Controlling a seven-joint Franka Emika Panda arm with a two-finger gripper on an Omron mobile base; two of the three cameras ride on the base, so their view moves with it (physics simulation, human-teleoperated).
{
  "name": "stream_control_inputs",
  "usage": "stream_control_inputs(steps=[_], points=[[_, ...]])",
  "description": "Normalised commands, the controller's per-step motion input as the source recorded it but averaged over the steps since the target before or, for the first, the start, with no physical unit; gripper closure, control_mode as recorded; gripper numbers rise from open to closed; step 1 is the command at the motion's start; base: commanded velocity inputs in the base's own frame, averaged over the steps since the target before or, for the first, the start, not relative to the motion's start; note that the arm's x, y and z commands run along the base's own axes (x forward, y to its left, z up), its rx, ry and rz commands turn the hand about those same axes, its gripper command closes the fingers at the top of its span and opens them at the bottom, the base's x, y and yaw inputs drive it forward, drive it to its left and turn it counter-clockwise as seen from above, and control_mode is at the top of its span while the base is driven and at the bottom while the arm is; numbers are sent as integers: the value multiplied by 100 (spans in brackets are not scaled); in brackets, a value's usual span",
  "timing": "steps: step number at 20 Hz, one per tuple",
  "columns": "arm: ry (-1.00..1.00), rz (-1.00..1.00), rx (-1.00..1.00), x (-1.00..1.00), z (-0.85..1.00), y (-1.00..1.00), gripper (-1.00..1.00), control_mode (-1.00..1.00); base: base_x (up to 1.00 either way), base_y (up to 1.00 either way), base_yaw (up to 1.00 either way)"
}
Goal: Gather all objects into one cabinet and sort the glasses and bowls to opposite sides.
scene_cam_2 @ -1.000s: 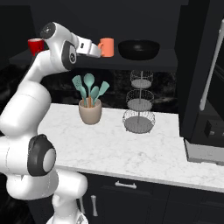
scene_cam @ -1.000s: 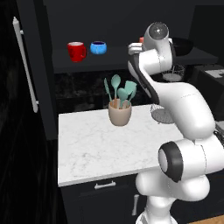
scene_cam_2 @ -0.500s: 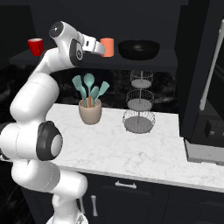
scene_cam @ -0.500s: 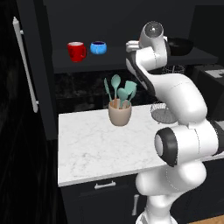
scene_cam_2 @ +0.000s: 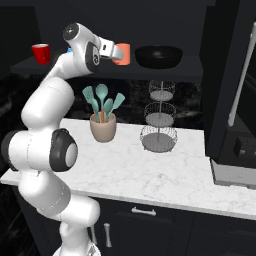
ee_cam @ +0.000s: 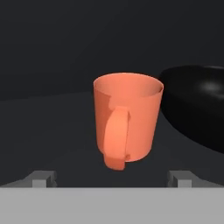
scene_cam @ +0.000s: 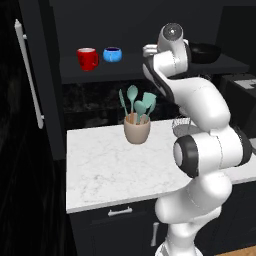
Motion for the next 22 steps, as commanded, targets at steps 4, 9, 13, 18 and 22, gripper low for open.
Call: stream_control_inputs(steps=[4, 9, 13, 18, 22], points=[[0, -4, 0, 16, -2, -5, -100, -100, 0, 0, 0], [0, -4, 0, 20, -7, -1, -100, -100, 0, 0, 0], [0, -4, 0, 18, -6, 0, -100, -100, 0, 0, 0], [0, -3, 0, 21, -4, 0, -100, -100, 0, 0, 0], [0, -2, 0, 16, 0, -2, -100, -100, 0, 0, 0]])
